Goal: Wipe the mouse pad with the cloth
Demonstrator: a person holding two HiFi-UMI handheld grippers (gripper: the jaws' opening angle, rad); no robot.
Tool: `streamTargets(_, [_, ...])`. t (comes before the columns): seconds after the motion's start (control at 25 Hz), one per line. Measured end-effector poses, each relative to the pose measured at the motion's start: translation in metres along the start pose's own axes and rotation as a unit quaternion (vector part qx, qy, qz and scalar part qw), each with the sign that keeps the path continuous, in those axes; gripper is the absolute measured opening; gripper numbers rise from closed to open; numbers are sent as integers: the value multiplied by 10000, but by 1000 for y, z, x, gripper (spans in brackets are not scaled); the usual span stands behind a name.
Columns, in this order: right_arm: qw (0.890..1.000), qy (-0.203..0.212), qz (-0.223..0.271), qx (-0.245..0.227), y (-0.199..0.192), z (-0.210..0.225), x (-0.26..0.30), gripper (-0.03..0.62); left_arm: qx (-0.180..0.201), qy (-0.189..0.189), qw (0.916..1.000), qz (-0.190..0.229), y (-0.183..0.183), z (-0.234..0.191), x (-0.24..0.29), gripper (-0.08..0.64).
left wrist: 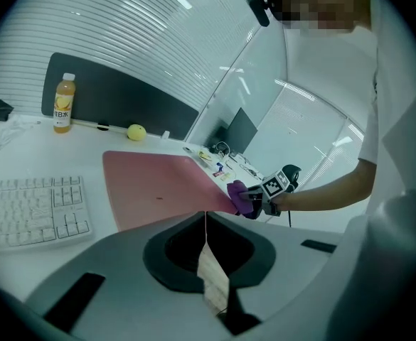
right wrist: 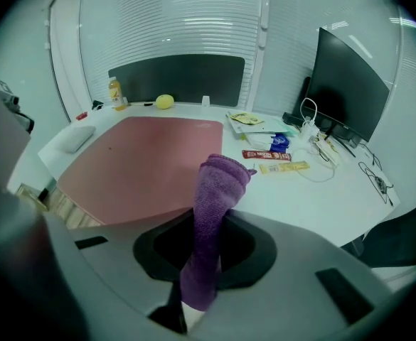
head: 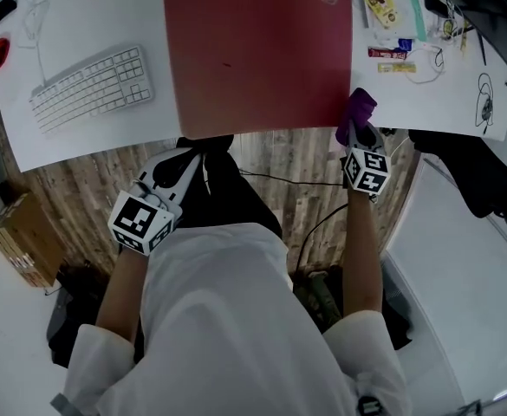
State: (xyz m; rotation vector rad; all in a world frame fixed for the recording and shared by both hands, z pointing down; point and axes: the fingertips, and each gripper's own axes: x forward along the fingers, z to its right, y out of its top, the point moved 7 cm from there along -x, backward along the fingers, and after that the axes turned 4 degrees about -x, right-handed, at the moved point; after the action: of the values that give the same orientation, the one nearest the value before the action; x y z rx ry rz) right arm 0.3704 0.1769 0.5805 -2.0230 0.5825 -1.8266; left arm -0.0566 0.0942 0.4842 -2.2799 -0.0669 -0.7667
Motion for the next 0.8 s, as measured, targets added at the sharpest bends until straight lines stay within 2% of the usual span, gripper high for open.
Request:
streamTargets(0.28, [9998, 33, -179, -64, 4, -14, 23, 75, -161, 126, 9998, 71, -7, -11, -11, 20])
streamTargets(0.8, [9986, 431, -290, 45, 12, -82, 36, 75, -265, 254, 9990, 273, -7, -25, -30, 20])
